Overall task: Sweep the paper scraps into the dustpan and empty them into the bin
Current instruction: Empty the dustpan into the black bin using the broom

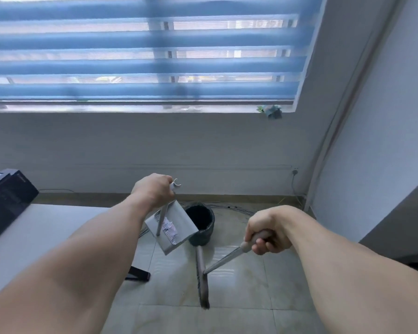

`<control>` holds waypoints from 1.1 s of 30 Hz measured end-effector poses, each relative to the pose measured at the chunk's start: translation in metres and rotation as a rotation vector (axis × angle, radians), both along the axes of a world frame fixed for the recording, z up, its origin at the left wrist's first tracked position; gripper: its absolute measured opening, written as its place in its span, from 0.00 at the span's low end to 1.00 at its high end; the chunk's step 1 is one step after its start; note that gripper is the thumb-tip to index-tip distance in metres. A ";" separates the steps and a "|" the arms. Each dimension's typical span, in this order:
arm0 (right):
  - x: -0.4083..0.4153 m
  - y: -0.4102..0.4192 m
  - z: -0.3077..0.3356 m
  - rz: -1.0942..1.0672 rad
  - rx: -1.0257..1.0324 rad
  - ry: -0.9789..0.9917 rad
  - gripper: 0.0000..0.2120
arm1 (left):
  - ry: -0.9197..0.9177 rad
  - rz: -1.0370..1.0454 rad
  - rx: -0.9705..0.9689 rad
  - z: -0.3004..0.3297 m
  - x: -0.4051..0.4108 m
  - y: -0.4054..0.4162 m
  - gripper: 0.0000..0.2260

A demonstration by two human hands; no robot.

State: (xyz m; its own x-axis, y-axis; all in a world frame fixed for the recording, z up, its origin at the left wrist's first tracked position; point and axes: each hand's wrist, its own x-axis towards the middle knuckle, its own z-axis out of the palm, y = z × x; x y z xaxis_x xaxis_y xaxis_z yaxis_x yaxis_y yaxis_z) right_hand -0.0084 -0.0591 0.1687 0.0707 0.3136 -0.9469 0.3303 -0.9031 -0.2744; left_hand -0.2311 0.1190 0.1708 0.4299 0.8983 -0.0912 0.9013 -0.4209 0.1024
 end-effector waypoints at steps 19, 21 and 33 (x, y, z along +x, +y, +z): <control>0.079 0.045 -0.012 -0.180 0.072 0.133 0.16 | 0.333 -0.293 0.063 -0.053 0.128 0.024 0.14; 0.081 0.049 -0.017 -0.201 0.081 0.134 0.19 | 0.361 -0.334 0.067 -0.058 0.135 0.023 0.14; 0.091 0.056 -0.031 -0.257 0.085 0.195 0.13 | 0.457 -0.452 0.047 -0.089 0.164 0.015 0.15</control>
